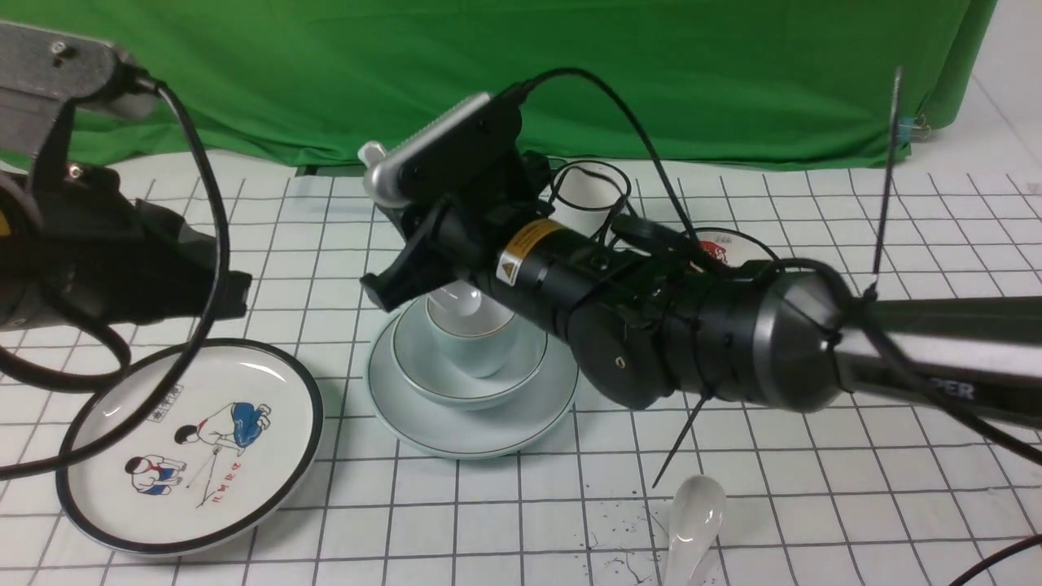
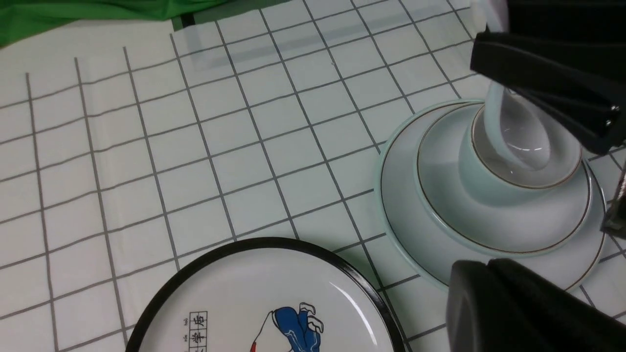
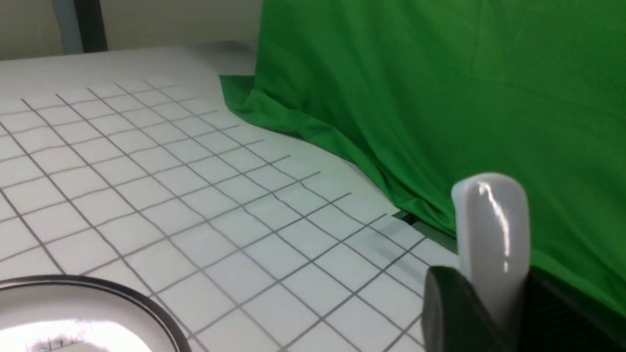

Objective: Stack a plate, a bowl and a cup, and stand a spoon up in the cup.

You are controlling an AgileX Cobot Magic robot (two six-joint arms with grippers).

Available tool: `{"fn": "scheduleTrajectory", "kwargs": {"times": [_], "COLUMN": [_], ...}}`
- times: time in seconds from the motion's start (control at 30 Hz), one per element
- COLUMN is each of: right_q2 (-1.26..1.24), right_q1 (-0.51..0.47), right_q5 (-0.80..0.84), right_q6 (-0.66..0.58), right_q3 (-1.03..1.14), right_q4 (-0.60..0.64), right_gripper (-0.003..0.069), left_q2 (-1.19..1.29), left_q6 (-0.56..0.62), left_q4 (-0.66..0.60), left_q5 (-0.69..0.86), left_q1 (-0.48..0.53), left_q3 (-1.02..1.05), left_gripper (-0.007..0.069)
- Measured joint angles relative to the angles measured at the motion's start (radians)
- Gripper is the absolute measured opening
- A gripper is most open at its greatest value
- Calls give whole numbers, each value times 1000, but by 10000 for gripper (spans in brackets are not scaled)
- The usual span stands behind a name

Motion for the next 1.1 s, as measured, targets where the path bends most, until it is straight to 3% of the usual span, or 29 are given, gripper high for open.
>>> {"fn": "scheduleTrajectory", "kwargs": {"times": [0.3, 0.53, 0.77, 0.83, 1.0, 1.1], "right_q2": [14, 14, 10, -4, -113, -273], "right_q1": [-16, -30, -30, -30, -30, -30], "right_q5": [11, 117, 121, 143, 258, 388], "right_q6": [0, 6, 15, 5, -63, -85], "right_q3": [0, 0, 1, 1, 1, 1], "right_q4": [1, 3, 3, 3, 3, 3], "right_gripper": [172, 174, 303, 309, 211, 59], "left_q2": [0, 0, -4, -15, -102, -268], "left_q6": [0, -1, -1, -1, -26, -79], "left_q4": [2, 13, 14, 14, 44, 104], "left_q5": [0, 1, 1, 7, 37, 43], "left_q1": [0, 0, 0, 0, 0, 0], "left_q3": [0, 0, 0, 0, 14, 108], "left_gripper": [-36, -36, -36, -36, -36, -36]}}
